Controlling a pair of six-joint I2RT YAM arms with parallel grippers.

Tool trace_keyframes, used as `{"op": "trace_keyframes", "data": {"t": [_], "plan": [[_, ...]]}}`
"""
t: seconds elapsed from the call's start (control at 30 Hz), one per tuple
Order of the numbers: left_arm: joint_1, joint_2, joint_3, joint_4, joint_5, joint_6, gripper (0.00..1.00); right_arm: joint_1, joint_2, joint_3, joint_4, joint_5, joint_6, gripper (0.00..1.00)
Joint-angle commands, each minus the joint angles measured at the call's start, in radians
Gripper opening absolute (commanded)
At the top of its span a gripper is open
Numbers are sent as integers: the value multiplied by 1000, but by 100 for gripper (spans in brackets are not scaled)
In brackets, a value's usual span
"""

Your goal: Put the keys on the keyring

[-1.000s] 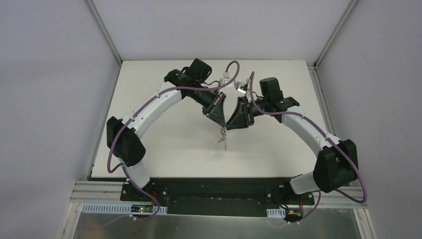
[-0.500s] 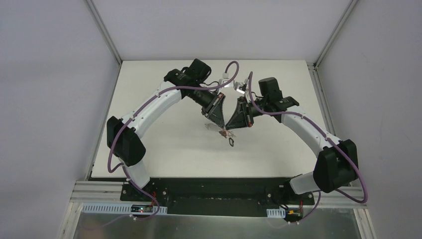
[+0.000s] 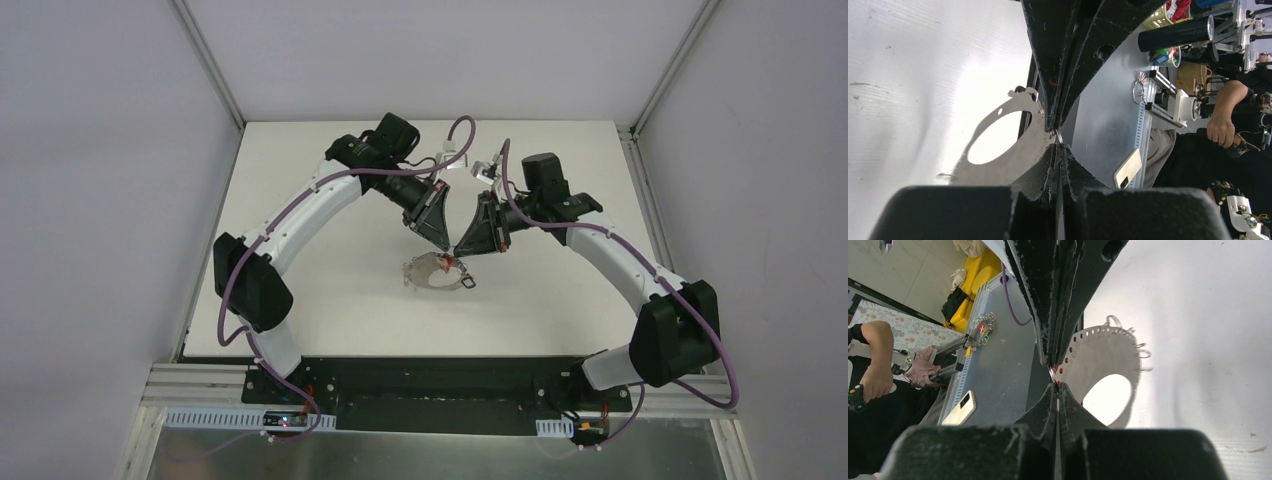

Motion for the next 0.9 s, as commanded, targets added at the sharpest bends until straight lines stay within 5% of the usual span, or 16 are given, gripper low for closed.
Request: {"op": "trace_keyframes", "data": {"t": [0.0, 0.23, 0.53, 0.7, 0.87], "plan": [[15, 2, 42, 54, 28, 21, 5, -11, -37, 48, 108, -62, 90, 0], [29, -16, 41, 94, 24, 15, 19, -40, -40, 27, 235, -56, 236, 0], [39, -44, 0, 149, 37, -3, 23, -67, -43, 16, 303, -19, 315, 0], [41, -55, -20, 178, 34, -19, 19, -83, -46, -25, 441, -14, 443, 0], [41, -53, -22, 202, 33, -36, 4, -84, -43, -35, 472, -10, 468, 0]]}}
